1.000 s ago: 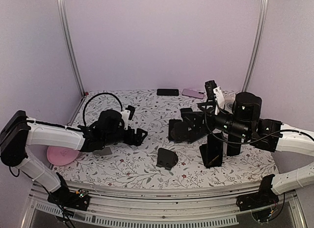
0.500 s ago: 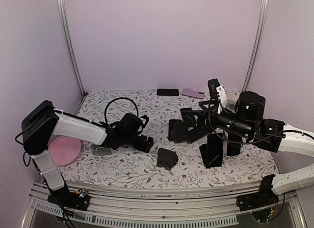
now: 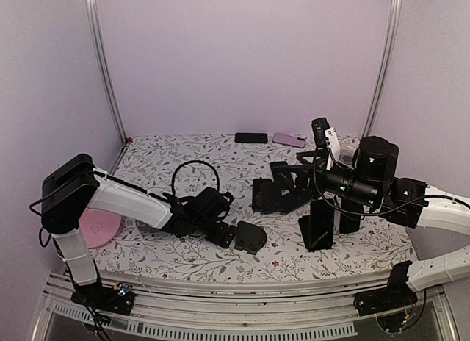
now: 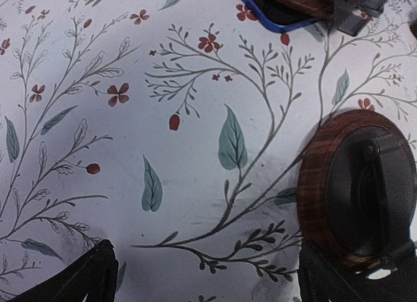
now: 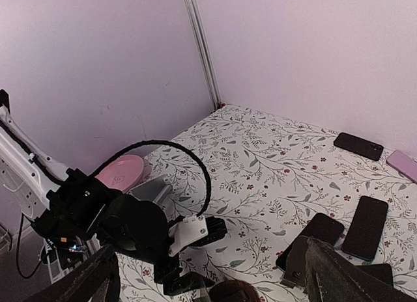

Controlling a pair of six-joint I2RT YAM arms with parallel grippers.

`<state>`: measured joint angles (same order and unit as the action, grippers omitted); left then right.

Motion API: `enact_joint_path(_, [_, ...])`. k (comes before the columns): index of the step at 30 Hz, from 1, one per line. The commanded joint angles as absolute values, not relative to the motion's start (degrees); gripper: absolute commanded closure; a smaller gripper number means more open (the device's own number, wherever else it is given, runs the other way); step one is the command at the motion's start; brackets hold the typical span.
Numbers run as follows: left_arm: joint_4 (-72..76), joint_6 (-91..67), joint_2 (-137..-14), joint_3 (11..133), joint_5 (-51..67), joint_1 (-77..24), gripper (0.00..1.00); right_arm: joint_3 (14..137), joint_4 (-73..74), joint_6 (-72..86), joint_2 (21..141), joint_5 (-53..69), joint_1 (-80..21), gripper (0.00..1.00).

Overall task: Place the phone on the phone stand
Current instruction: Move the phone stand to the center of the board.

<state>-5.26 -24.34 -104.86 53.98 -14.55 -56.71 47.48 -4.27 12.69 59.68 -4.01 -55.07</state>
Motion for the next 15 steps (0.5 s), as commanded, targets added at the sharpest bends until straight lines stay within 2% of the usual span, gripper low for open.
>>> enact_joint_path(1, [-7.8,-27.5,-105.6,55.5,-15.6,-59.6,0.03,47.0,-4.8,13.4,58.7,-3.0,-54.9,0.01])
enact_joint_path(15, [-7.0,-29.7,-107.4,57.8,-13.6,-63.5,0.03,46.8,-4.5,13.9,58.5,-3.0,-54.9,0.01])
